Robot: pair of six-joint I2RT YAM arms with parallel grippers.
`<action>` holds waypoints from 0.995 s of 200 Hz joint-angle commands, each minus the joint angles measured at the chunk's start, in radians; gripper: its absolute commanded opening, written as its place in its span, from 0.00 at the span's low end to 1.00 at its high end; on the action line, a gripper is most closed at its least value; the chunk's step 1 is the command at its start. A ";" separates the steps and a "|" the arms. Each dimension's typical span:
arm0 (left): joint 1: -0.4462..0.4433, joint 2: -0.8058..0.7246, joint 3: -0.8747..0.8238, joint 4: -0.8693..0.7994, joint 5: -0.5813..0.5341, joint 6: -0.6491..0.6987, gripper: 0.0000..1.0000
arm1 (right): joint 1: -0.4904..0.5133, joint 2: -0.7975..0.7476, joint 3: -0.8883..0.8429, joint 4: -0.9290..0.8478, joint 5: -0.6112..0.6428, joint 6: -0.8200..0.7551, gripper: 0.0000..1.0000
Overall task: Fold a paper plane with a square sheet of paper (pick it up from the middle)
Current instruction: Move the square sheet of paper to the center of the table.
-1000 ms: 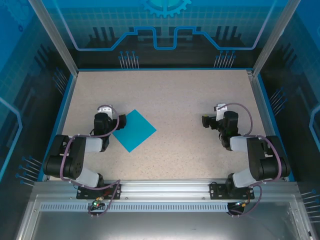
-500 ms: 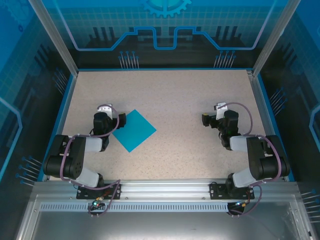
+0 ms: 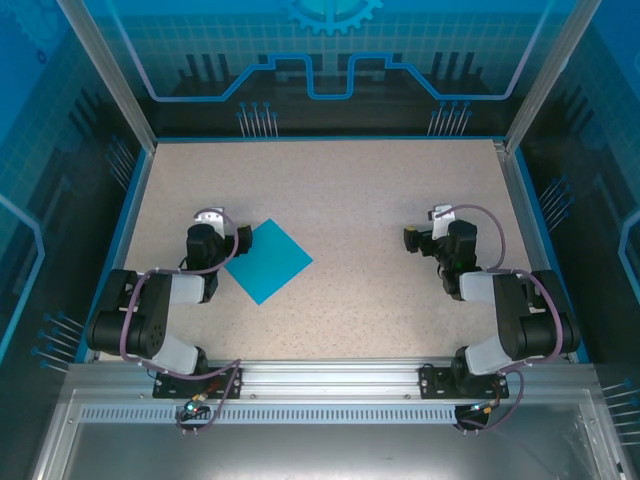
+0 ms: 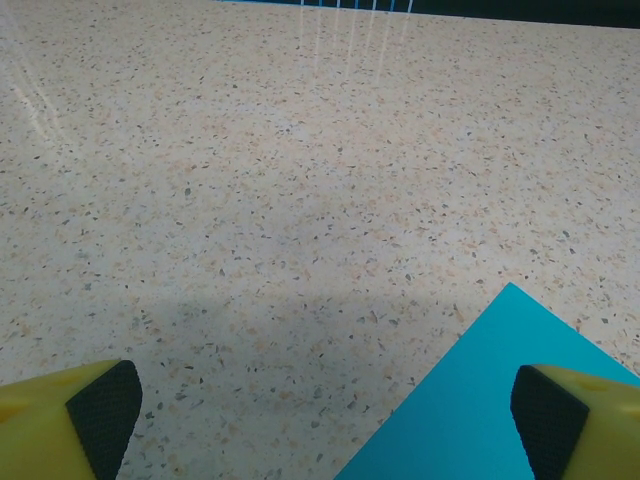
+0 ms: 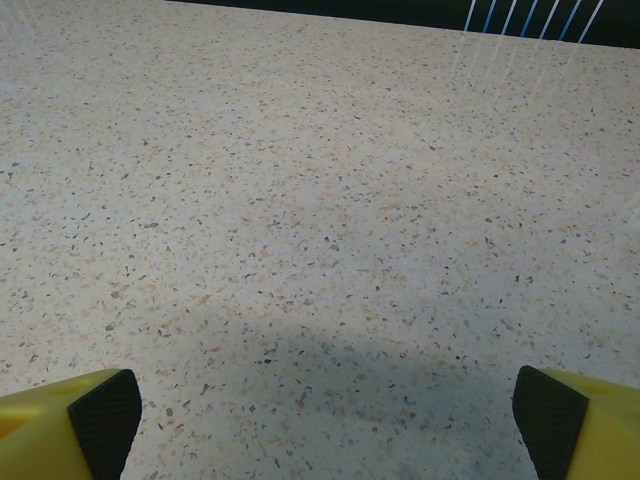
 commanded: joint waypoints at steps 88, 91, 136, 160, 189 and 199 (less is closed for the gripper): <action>0.018 -0.331 0.142 -0.501 -0.033 -0.202 0.98 | 0.016 -0.221 0.260 -0.669 -0.007 0.116 0.99; 0.018 -0.345 0.151 -0.528 -0.036 -0.224 0.98 | 0.014 -0.224 0.285 -0.727 -0.015 0.125 0.99; 0.020 -0.528 0.182 -0.834 -0.028 -0.497 0.99 | 0.012 -0.222 0.430 -0.985 -0.367 0.334 0.99; 0.022 -0.548 0.168 -0.832 0.237 -0.518 0.99 | 0.050 -0.168 0.416 -0.905 -0.678 0.415 0.99; -0.003 -0.428 0.185 -0.804 0.467 -0.560 0.98 | 0.261 -0.111 0.464 -0.946 -0.551 0.385 0.99; -0.036 -0.364 0.202 -0.810 0.455 -0.557 0.98 | 0.324 -0.084 0.501 -0.936 -0.510 0.391 0.99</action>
